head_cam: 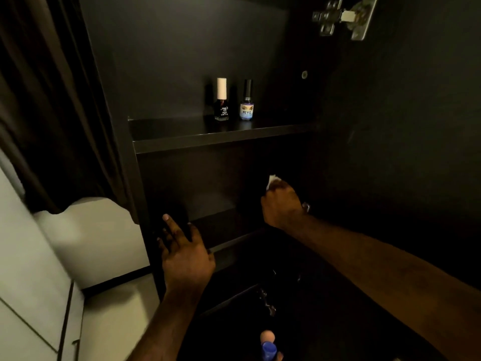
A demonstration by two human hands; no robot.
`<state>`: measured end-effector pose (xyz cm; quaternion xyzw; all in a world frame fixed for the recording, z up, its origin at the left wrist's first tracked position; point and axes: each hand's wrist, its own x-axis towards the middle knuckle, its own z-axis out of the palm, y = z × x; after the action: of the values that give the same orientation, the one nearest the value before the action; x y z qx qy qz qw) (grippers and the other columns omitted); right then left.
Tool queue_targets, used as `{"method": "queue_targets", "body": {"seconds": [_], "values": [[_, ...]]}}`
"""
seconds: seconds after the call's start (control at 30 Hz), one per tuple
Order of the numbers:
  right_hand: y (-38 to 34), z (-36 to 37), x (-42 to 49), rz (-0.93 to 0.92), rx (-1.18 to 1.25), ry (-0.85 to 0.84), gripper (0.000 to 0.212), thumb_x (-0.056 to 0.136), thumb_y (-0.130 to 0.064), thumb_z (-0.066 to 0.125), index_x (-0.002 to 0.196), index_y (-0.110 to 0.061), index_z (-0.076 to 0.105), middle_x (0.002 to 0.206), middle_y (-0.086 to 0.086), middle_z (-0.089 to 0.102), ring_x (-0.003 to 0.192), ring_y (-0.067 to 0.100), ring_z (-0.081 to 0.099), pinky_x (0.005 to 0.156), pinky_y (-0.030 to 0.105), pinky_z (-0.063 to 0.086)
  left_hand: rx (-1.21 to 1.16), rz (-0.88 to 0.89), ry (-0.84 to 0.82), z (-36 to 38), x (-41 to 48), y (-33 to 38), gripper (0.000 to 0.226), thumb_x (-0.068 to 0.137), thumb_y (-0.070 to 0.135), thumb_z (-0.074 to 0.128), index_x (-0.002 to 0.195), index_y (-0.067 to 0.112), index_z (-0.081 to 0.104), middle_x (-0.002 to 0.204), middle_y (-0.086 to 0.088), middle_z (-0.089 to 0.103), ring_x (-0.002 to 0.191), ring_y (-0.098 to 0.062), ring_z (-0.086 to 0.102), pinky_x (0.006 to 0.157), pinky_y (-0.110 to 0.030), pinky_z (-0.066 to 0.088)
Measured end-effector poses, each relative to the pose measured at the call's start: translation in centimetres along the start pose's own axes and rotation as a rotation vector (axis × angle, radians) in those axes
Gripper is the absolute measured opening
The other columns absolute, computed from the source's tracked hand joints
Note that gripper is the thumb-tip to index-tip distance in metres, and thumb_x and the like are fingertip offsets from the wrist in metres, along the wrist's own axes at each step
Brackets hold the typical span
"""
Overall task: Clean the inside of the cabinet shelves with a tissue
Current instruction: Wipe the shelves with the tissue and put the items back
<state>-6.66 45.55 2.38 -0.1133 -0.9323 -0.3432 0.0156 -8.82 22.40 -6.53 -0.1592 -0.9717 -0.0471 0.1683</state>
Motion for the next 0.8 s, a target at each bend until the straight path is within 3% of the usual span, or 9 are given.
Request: {"method": "queue_targets", "body": {"seconds": [0.1,0.23,0.37,0.47,0.53,0.63,0.8], "values": [[-0.1,0.5,0.2,-0.038,0.094,-0.082,0.032,0.093,-0.021,0.045,0.112,-0.013,0.07,0.115,0.012,0.066,0.109,0.033,0.06,0.091,0.044,0.05,0.006,-0.008,-0.011,0.0,0.0,0.0,0.085,0.07,0.046,0.073,0.141,0.006,0.051,0.152,-0.046,0.005,0.134,-0.057,0.035,0.111,-0.059,0.03],[-0.4,-0.5,0.7,-0.034,0.052,-0.205,0.03,0.097,-0.018,0.046,0.12,-0.011,0.065,0.125,0.012,0.062,0.118,0.036,0.056,0.095,0.053,0.048,0.016,0.0,-0.008,-0.2,-0.1,0.2,0.086,0.069,0.048,0.073,0.141,0.007,0.051,0.151,-0.046,0.005,0.134,-0.057,0.036,0.111,-0.059,0.031],[-1.4,-0.5,0.4,-0.082,-0.112,-0.21,0.03,0.096,-0.018,0.051,0.122,-0.011,0.064,0.126,0.01,0.064,0.123,0.032,0.054,0.115,0.051,0.027,0.017,-0.002,-0.015,-0.4,-0.1,0.3,0.088,0.074,0.053,0.069,0.147,0.009,0.044,0.153,-0.044,-0.001,0.138,-0.055,0.031,0.113,-0.057,0.029],[-3.0,0.6,2.0,-0.083,-0.152,-0.291,0.04,0.091,-0.016,0.06,0.13,-0.011,0.059,0.131,0.011,0.061,0.13,0.032,0.049,0.12,0.054,0.015,0.015,0.003,-0.01,-0.4,-0.1,0.1,0.088,0.074,0.053,0.069,0.146,0.009,0.045,0.153,-0.044,-0.001,0.137,-0.056,0.031,0.112,-0.058,0.029],[-3.8,1.6,3.2,-0.066,-0.168,-0.386,0.051,0.089,-0.015,0.065,0.138,-0.012,0.053,0.141,0.013,0.053,0.136,0.035,0.042,0.118,0.055,0.019,0.024,0.006,-0.014,-0.5,0.0,0.2,0.089,0.074,0.053,0.069,0.146,0.009,0.044,0.153,-0.044,-0.002,0.138,-0.055,0.031,0.113,-0.057,0.028],[-4.1,1.6,3.0,-0.038,-0.28,-0.51,0.048,0.096,-0.017,0.056,0.143,-0.007,0.047,0.149,0.016,0.044,0.14,0.034,0.037,0.118,0.048,0.027,0.027,0.006,-0.012,-0.5,0.0,0.3,0.088,0.074,0.052,0.069,0.146,0.007,0.045,0.153,-0.045,0.0,0.137,-0.055,0.033,0.113,-0.057,0.028],[-4.5,1.2,2.2,0.039,-0.111,-0.429,0.063,0.094,-0.013,0.056,0.151,-0.005,0.03,0.156,0.022,0.029,0.143,0.044,0.026,0.116,0.055,0.025,0.02,0.002,-0.018,-0.4,0.0,0.2,0.087,0.074,0.052,0.068,0.146,0.009,0.044,0.153,-0.044,-0.002,0.139,-0.055,0.03,0.113,-0.057,0.027]]}}
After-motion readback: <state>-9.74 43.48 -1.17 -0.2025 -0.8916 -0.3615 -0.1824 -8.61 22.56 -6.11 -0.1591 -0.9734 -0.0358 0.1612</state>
